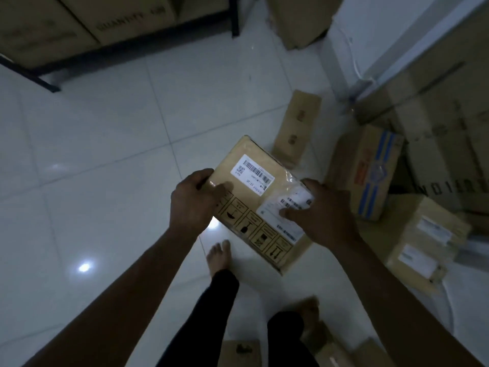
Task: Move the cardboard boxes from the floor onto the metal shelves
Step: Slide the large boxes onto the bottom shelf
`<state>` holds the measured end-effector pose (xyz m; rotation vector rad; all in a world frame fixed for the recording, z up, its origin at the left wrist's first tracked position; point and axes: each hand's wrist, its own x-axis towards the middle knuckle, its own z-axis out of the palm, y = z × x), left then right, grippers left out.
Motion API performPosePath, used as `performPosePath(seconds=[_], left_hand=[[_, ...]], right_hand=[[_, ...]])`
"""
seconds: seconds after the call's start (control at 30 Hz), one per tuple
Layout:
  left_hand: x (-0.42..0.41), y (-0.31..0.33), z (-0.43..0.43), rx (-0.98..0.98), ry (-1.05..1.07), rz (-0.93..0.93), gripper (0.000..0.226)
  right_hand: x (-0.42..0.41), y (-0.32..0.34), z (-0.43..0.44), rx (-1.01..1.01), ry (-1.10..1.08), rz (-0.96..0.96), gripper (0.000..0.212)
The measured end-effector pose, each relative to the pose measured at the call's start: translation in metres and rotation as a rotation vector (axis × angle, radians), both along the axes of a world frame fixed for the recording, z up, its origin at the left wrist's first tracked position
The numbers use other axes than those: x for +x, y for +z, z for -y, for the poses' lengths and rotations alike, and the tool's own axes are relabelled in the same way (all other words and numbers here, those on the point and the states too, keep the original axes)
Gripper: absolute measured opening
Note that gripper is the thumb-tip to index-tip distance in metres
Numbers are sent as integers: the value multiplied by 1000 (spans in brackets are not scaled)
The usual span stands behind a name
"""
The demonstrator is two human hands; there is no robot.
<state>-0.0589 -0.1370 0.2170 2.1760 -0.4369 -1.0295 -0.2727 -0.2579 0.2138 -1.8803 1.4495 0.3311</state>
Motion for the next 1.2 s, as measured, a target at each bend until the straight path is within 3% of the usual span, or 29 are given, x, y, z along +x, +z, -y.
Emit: performPosePath(seconds=[0.2,0.47,0.8,1.07,1.2], left_hand=[[112,20,55,-130,-20,113,23],[193,23,202,-157,-130,230,14],[299,11,315,-282,-263,405,17],[374,-22,368,-313,-351,469,38],[401,-26,389,-393,-374,462,42]], right_hand=[[106,5,50,-29,-4,123,60],[180,-9,162,-10,-193,433,31],[283,-38,265,108,-338,611,30],[349,-58,313,94,-428,613,45],[376,-70,330,94,-450,603,37]])
